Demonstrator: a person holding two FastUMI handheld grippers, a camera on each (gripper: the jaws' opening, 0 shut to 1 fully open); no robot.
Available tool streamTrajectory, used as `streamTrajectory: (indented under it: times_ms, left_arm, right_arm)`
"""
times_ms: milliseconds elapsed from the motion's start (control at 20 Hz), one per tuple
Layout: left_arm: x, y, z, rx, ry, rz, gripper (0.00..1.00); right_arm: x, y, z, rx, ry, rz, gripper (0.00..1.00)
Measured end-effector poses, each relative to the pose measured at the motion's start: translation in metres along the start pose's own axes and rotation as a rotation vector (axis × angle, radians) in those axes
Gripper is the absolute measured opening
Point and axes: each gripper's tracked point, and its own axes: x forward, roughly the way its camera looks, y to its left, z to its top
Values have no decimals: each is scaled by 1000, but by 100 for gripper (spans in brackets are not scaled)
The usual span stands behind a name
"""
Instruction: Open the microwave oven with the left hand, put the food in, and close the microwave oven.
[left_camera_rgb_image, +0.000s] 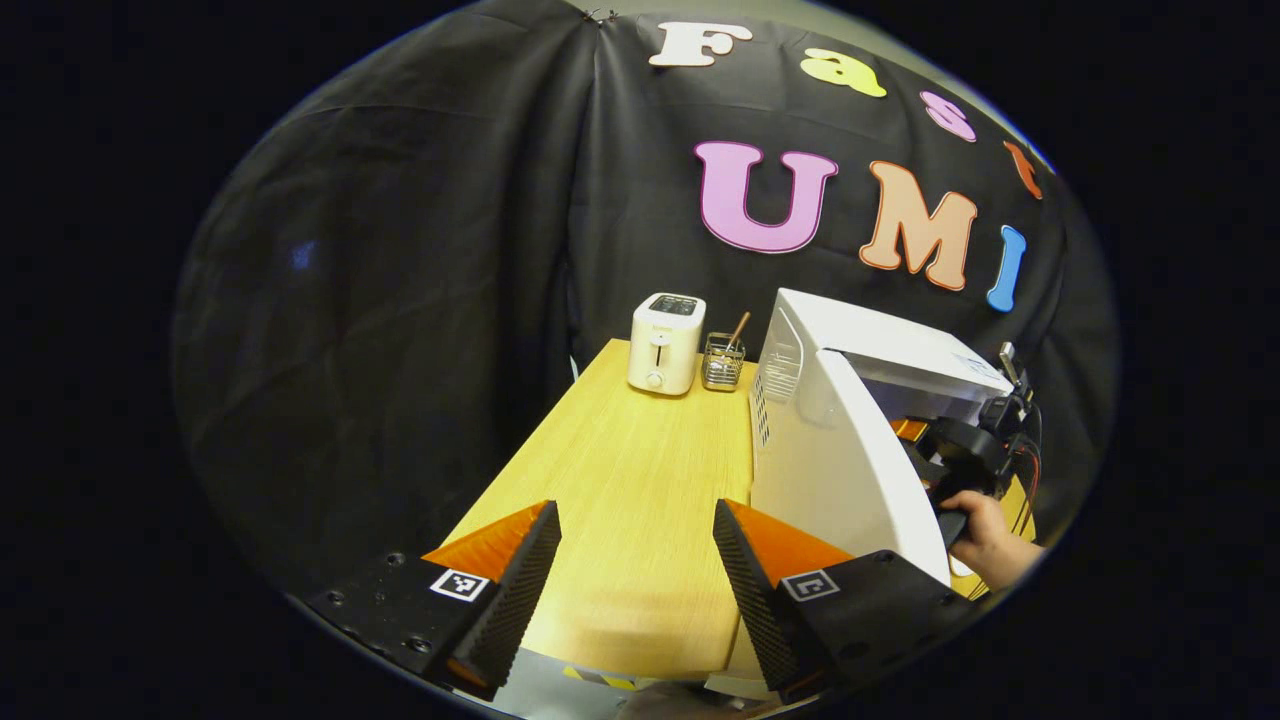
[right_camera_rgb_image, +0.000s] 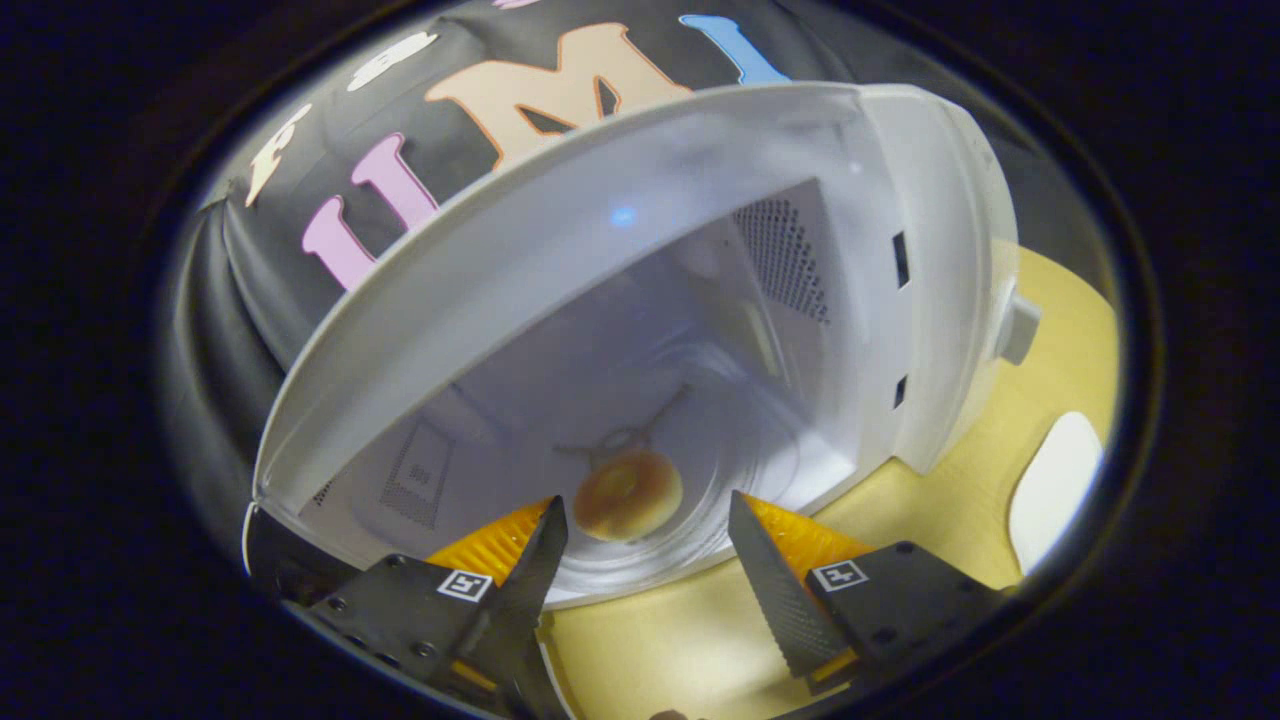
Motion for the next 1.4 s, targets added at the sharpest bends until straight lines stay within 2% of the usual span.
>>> streamTrajectory:
  times_ms: [50,150,200,250,450,500,550,600,650,850,1200,1400]
  left_arm:
    - [0,-1,-2,-6,4,-3,90]
    - [-1,-2,-5,-15,17,-17,87]
    - [0,-5,-7,-14,24,-25,82]
    - [-1,-6,-9,-10,29,-31,74]
    - [3,-7,-15,38,49,-32,12]
    - [3,-10,-16,50,54,-41,9]
    - [3,-12,-18,61,60,-48,10]
    - [3,-13,-18,71,61,-55,4]
    - [2,-17,-18,81,63,-67,2]
    - [-4,-28,-27,98,89,-125,1]
    - [-16,-59,-55,53,183,-252,0]
    - [-18,-76,-58,82,201,-311,2]
  right_arm:
    - [-8,-4,4,-24,-6,-3,91]
    - [-27,-12,10,-84,-18,-8,91]
    - [-38,-16,13,-112,-26,-11,100]
    - [-49,-19,15,-131,-31,-9,100]
    - [-91,-28,24,-206,-59,-20,99]
    - [-100,-30,28,-236,-71,-31,99]
    - [-109,-31,31,-262,-83,-40,99]
    - [-119,-29,35,-276,-96,-42,99]
    - [-128,-27,38,-279,-108,-39,99]
    - [-158,-28,46,-294,-118,-34,100]
    - [-210,-53,72,-292,-181,-104,99]
    - [-236,-71,91,-259,-229,-161,99]
